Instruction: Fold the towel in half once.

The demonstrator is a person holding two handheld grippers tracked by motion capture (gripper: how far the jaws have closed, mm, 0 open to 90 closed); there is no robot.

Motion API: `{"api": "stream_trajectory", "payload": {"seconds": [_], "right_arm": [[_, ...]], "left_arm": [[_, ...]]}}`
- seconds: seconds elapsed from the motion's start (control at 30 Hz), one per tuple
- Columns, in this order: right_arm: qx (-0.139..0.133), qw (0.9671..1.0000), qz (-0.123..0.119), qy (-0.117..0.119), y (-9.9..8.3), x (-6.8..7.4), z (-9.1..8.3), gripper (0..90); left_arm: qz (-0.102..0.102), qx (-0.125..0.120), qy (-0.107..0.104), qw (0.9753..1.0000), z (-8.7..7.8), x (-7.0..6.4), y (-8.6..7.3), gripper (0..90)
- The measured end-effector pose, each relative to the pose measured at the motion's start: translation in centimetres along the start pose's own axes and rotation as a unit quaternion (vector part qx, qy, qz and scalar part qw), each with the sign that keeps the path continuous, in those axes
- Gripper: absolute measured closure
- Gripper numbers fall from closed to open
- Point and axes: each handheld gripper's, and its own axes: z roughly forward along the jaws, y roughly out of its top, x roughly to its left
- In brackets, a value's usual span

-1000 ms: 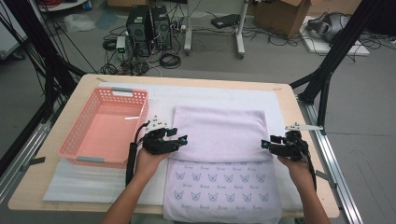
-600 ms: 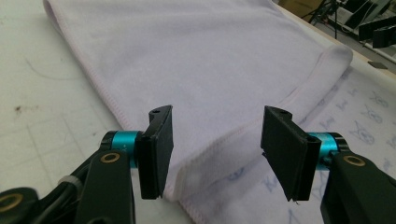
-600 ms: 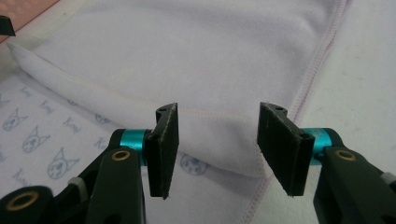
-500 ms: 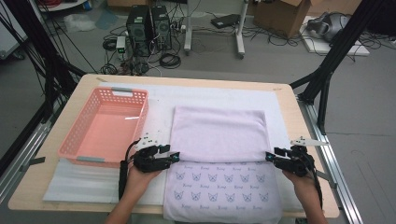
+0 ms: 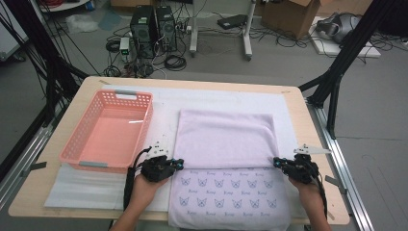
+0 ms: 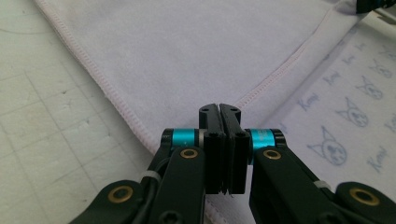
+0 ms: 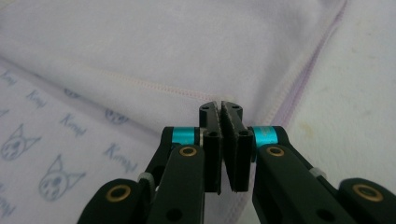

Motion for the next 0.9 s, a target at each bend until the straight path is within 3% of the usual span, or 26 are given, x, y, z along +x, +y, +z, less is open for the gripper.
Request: {"api": "stream_trajectory", "payload": {"seconds": [0.17,0.5,0.9], "right_arm": [[-0.026,0.9997,0.003,0.003,-1.6,0.3,-1.6,87.2],[-0.036,0.9992,-0.003,0.013,-3.5,1.5,-4.0,87.2],[-0.054,0.9983,-0.003,0.024,-6.1,3.8,-6.9,87.1]], "left_arm": [[-0.004,-0.019,-0.009,0.9998,-1.0,-0.7,-0.3,88.2],[-0.005,-0.047,-0.025,0.9986,-3.7,-2.3,-1.3,88.1],[0.007,-0.050,-0.036,0.9981,-7.0,-5.7,-4.4,88.0]]}}
